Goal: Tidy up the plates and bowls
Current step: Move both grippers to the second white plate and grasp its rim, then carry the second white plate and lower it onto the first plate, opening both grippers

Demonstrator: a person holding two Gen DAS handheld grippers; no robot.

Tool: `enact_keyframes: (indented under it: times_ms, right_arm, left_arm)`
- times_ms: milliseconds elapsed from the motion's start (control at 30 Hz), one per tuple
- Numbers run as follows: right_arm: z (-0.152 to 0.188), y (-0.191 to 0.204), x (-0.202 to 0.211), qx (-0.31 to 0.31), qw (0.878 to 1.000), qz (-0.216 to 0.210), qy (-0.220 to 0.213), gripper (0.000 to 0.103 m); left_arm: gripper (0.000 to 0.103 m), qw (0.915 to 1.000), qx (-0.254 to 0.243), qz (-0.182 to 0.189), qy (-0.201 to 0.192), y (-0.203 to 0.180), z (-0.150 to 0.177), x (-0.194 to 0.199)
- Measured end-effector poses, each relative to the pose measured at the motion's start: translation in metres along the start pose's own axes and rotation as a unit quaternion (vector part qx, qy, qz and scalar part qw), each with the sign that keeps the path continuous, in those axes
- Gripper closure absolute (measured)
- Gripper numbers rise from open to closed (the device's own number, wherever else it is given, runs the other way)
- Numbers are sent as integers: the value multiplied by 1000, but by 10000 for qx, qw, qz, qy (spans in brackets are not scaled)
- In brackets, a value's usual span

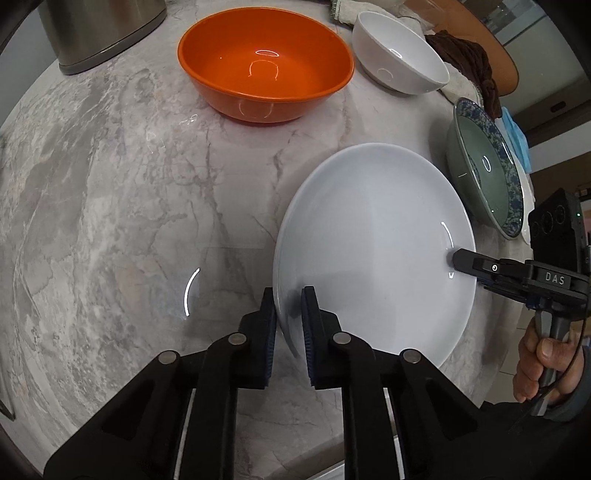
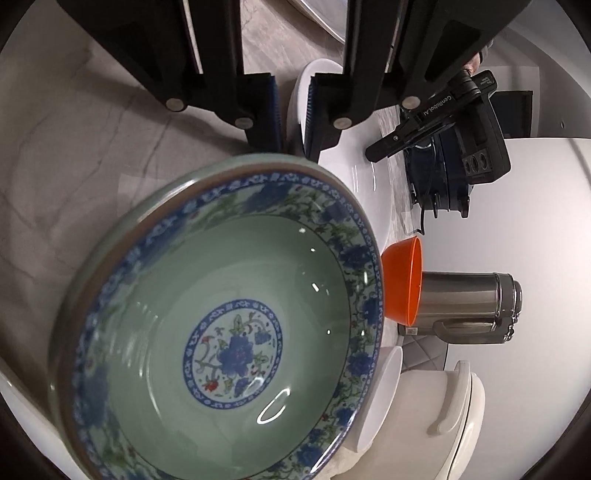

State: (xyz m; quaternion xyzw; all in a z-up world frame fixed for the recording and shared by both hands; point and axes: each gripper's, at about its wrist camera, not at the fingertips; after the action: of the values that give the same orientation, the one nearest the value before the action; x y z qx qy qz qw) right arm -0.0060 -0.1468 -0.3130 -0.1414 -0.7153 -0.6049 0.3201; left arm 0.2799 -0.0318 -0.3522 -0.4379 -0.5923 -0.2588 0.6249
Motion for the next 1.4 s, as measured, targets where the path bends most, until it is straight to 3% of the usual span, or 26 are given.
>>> enact_keyframes:
  times_ms: [333,700,1067,1400]
  right_arm:
    - [-1,5,1,121,9998,99,88,91]
    - [6,24,11,471,9987,130,145,91]
    - [20,74,46,1123,9934,-51,227,91]
    - [63,143,83,1939,9790,-303,558,91]
  left_arm:
    - [91,9997,-59,-157,-169,-17,13,3]
    - [91,9988,94,-142,-451,-21,46,39]
    - [91,9938,269,-217,-1054,-25,102,141]
    - [91,9838,733,-253,-1617,-31,207,234]
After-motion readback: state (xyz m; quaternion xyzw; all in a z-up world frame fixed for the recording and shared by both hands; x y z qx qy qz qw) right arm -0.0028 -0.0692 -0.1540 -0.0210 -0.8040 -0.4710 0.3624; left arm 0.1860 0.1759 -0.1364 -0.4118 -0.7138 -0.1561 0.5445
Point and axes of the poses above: each gripper's, at about its wrist camera, not at the fingertips, and x roughly against the way its jaws point, y to its left, z to its underside, and after that the axes turned 8 degrees about x, right-handed
